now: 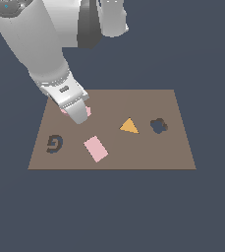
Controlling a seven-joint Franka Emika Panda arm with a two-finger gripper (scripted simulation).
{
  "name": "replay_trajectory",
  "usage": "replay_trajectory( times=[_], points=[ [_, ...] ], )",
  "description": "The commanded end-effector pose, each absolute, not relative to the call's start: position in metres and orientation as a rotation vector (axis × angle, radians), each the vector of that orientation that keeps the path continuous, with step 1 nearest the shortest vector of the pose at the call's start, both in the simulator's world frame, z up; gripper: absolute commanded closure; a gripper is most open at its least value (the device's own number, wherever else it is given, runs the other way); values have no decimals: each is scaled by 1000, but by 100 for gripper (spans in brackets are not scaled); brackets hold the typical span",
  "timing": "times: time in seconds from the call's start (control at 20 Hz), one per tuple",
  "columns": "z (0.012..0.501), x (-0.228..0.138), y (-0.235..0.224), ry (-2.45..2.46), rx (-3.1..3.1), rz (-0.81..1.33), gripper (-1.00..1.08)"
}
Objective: Insert a designated object into the corresponding slot on a board.
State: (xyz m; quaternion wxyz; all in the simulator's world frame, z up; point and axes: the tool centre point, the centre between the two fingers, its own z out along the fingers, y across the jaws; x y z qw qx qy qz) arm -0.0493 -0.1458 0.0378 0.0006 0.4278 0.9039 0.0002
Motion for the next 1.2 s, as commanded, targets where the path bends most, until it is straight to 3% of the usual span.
replay_trajectory(
  times=[0.0,1.15],
  points=[
    [38,-40,-154,2894,1219,1,108],
    [40,54,-184,3136,174,1,108]
  ],
)
